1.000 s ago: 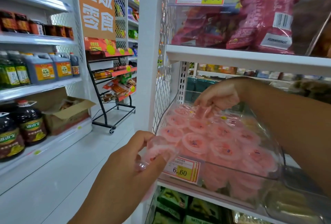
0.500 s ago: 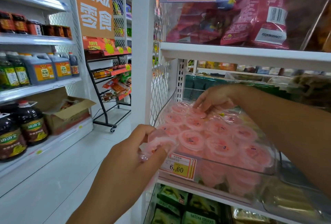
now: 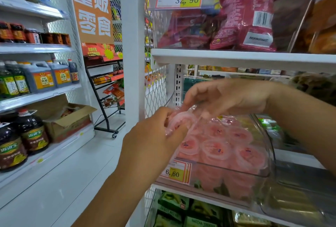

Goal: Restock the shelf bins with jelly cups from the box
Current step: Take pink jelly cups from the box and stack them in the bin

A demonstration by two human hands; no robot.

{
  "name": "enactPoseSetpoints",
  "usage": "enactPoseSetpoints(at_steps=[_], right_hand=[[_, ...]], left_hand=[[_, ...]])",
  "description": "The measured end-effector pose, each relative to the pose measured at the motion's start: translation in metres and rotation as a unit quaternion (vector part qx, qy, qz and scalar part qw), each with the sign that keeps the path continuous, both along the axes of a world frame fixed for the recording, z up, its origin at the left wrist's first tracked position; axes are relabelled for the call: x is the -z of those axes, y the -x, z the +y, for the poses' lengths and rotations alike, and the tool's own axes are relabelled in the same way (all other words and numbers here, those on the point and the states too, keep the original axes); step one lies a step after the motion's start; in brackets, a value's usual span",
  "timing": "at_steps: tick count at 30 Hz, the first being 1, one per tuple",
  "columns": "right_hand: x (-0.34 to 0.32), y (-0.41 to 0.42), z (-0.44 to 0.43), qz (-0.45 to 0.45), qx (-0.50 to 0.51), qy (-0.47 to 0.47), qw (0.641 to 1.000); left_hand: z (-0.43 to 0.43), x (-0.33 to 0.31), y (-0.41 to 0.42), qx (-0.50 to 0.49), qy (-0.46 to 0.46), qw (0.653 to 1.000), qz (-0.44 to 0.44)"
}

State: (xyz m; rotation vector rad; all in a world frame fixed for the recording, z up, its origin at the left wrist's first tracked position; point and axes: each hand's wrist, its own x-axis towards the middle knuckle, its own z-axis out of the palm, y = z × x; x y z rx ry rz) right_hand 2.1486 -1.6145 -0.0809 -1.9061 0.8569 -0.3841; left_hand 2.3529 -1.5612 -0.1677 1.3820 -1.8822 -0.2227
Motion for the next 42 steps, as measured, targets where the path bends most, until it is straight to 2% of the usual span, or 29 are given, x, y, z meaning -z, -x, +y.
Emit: enactPoseSetpoints(at_steps=[2, 5, 6, 8, 10, 11, 13, 18, 19, 21, 22, 23, 25, 26, 28, 29, 30, 32, 34, 35, 37, 39, 42], right_hand=[[0.008, -0.001, 0.000, 0.003, 0.042, 0.072, 0.997], [0.013, 0.007, -0.021, -0.013, 0.181, 0.128, 0.975], [0.015, 0.016, -0.034, 0.021, 0.233, 0.153, 0.960], [0.018, 0.035, -0.058, 0.161, 0.309, 0.196, 0.916], [0.024, 0.043, -0.071, 0.286, 0.312, 0.180, 0.888], [0.028, 0.043, -0.073, 0.302, 0.310, 0.152, 0.889], [0.035, 0.037, -0.074, 0.282, 0.328, 0.102, 0.896], [0.041, 0.035, -0.075, 0.258, 0.330, 0.054, 0.906], [0.038, 0.036, -0.072, 0.272, 0.317, 0.061, 0.907], [0.029, 0.037, -0.063, 0.331, 0.289, 0.142, 0.887], [0.023, 0.038, -0.059, 0.323, 0.274, 0.182, 0.887], [0.017, 0.037, -0.053, 0.267, 0.260, 0.181, 0.910], [0.009, 0.034, -0.039, 0.101, 0.195, 0.074, 0.973], [0.007, 0.031, -0.034, 0.054, 0.159, 0.027, 0.985], [0.009, 0.026, -0.029, 0.022, 0.133, 0.017, 0.991], [0.012, 0.025, -0.030, 0.018, 0.154, 0.039, 0.987], [0.012, 0.025, -0.032, 0.014, 0.196, 0.068, 0.978], [0.010, 0.033, -0.037, 0.061, 0.265, 0.141, 0.952], [0.004, 0.050, -0.044, 0.188, 0.291, 0.207, 0.915], [0.001, 0.057, -0.047, 0.257, 0.286, 0.231, 0.894], [-0.001, 0.066, -0.055, 0.346, 0.265, 0.237, 0.868], [0.003, 0.066, -0.058, 0.397, 0.247, 0.230, 0.854], [0.015, 0.061, -0.063, 0.460, 0.220, 0.238, 0.827]], left_hand=[[-0.009, -0.004, 0.009, 0.016, -0.005, 1.000, 0.005], [-0.025, -0.007, 0.017, 0.054, -0.047, 0.995, 0.074], [-0.029, -0.008, 0.016, 0.068, -0.060, 0.991, 0.100], [-0.034, -0.010, 0.014, 0.102, -0.089, 0.981, 0.138], [-0.035, -0.012, 0.009, 0.114, -0.126, 0.975, 0.146], [-0.036, -0.013, 0.007, 0.119, -0.144, 0.972, 0.145], [-0.037, -0.013, 0.006, 0.130, -0.162, 0.968, 0.140], [-0.041, -0.014, 0.007, 0.123, -0.179, 0.966, 0.140], [-0.042, -0.014, 0.008, 0.123, -0.185, 0.965, 0.142], [-0.045, -0.017, 0.011, 0.124, -0.188, 0.964, 0.143], [-0.047, -0.018, 0.013, 0.127, -0.182, 0.965, 0.142], [-0.051, -0.019, 0.017, 0.130, -0.175, 0.966, 0.142], [-0.059, -0.023, 0.025, 0.140, -0.159, 0.967, 0.144], [-0.064, -0.024, 0.030, 0.146, -0.150, 0.968, 0.141], [-0.074, -0.026, 0.041, 0.156, -0.132, 0.970, 0.133], [-0.079, -0.026, 0.045, 0.159, -0.124, 0.971, 0.131], [-0.083, -0.026, 0.048, 0.158, -0.116, 0.973, 0.123], [-0.087, -0.025, 0.048, 0.153, -0.093, 0.982, 0.061], [-0.088, -0.024, 0.043, 0.154, -0.076, 0.982, -0.081], [-0.088, -0.024, 0.040, 0.161, -0.083, 0.971, -0.155], [-0.085, -0.022, 0.036, 0.178, -0.115, 0.945, -0.249], [-0.083, -0.022, 0.037, 0.179, -0.141, 0.928, -0.295], [-0.084, -0.022, 0.038, 0.177, -0.150, 0.919, -0.318]])
